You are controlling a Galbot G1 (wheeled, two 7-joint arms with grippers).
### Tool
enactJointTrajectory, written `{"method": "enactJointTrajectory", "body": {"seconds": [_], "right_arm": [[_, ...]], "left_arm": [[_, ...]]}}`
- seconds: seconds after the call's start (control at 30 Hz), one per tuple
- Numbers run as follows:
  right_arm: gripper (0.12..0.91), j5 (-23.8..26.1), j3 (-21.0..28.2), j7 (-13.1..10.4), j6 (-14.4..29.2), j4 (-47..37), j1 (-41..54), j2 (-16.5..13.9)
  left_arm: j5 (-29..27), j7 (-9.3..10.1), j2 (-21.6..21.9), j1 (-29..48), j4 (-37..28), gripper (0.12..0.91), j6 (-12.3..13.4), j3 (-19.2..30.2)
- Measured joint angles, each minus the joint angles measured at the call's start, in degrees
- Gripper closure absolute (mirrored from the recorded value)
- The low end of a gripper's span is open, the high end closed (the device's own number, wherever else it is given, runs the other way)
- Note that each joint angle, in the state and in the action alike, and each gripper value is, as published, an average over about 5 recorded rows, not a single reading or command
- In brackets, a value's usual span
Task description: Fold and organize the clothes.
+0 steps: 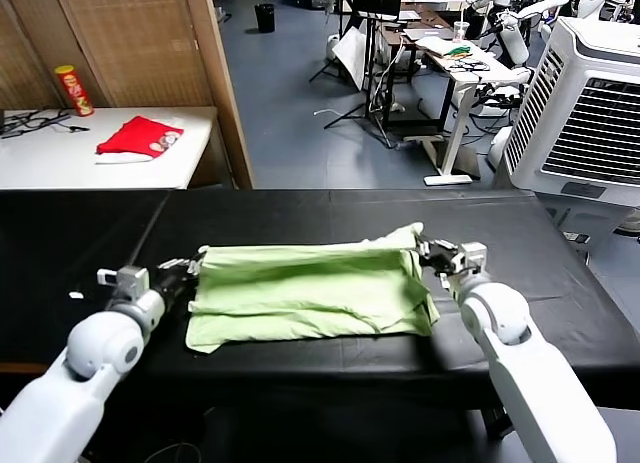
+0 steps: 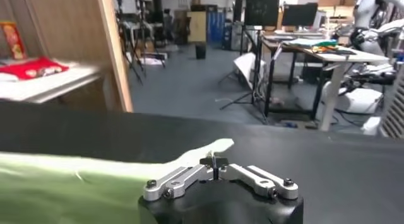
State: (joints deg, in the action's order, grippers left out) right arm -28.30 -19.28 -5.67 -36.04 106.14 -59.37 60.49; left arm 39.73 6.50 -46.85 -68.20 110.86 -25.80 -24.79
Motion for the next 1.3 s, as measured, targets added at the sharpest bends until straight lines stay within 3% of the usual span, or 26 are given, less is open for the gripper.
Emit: {"method": "enactJointTrajectory", "body": {"seconds": [0.3,0.43,0.5,0.6,0.67,0.8,0.9,0.97,1.07,1.3], "right_arm": [[0.903,0.59,-0.83,-0.59,-2.38,2.94,-5.27,-0.19],[0.893,0.36,-1.38,0.55,-2.19,4.01,-6.54,-0.16],[0.843,0.25,-1.89,1.5,-1.8,4.84,-7.11,-0.17],[0.695,-0.14,-2.89,2.73,-1.15,6.16,-7.54,-0.3],[0.578,-0.86,-3.75,3.21,-0.71,6.88,-7.35,-0.48],[0.362,-2.15,-4.95,3.24,1.62,7.1,-5.76,-0.25],[0.256,-2.01,-4.69,2.22,4.05,5.59,-3.33,0.78],[0.235,-1.04,-3.98,1.54,5.26,3.61,-1.25,1.71],[0.229,1.72,-2.28,1.24,6.41,-0.7,2.24,3.38],[0.227,4.81,1.71,2.96,6.71,-11.17,9.0,6.85]], "left_arm": [[-3.23,-0.15,-0.99,-7.69,3.1,0.9,-0.17,-2.59],[-4.49,-0.07,-1.55,-10.42,4.03,0.9,-0.4,-3.38],[-5.16,0.17,-1.9,-11.57,4.43,0.9,-0.8,-3.55],[-5.75,0.62,-2.51,-12.96,5.02,0.882,-1.34,-3.76],[-5.81,0.89,-2.81,-13.7,5.51,0.819,-1.71,-4.01],[-4.97,1.29,-2.71,-14.91,6.98,0.607,-2.67,-4.93],[-3.47,1.34,-2.3,-15.24,8.14,0.44,-2.96,-5.91],[-2.22,1.69,-2.26,-14.77,8.27,0.333,-2.99,-6.36],[-0.07,2.92,-2.72,-12.87,7.13,0.249,-2.98,-6.81],[2.88,4.24,-5.02,-5.59,0.94,0.232,-3.01,-6.13]]}}
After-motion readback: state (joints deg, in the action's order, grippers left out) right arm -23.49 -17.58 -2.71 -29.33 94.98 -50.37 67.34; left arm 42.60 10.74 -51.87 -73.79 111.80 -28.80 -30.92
